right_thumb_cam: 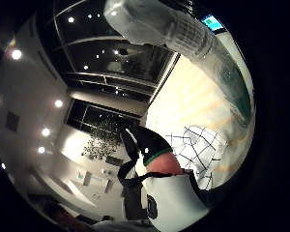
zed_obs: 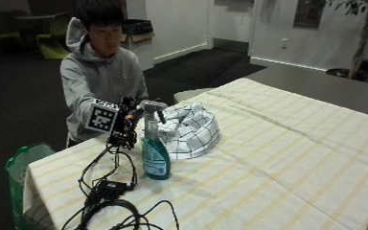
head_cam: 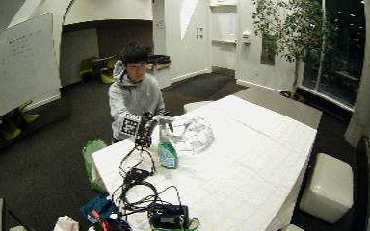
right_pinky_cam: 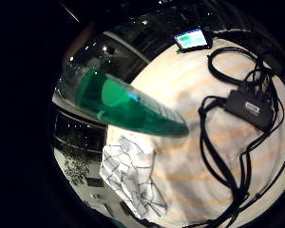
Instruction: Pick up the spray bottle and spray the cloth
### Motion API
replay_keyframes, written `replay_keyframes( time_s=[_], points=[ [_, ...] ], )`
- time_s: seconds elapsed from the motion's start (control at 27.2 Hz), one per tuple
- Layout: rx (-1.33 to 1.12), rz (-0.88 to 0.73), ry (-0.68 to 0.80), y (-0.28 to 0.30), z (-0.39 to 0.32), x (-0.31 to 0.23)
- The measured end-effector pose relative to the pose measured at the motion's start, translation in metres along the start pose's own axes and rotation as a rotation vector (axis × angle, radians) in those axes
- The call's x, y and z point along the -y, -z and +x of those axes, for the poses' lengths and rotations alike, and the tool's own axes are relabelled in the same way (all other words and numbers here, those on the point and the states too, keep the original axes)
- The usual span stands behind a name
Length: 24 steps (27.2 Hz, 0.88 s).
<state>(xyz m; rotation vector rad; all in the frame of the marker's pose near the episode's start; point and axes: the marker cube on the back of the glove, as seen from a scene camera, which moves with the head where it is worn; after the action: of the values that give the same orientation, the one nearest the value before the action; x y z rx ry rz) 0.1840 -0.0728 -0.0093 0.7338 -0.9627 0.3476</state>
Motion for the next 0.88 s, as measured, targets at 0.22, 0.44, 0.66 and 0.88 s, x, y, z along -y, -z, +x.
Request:
replay_keyframes(
  time_s=[0.22,0.44,0.66,0.88],
  points=[
    [0.005,-0.002,0.092,-0.012,0.018,0.013],
    [0.042,-0.041,-0.110,-0.025,0.025,0.021],
    [0.063,0.079,0.070,-0.030,0.029,0.055],
    [0.108,0.066,-0.098,-0.035,0.034,0.045]
  ],
)
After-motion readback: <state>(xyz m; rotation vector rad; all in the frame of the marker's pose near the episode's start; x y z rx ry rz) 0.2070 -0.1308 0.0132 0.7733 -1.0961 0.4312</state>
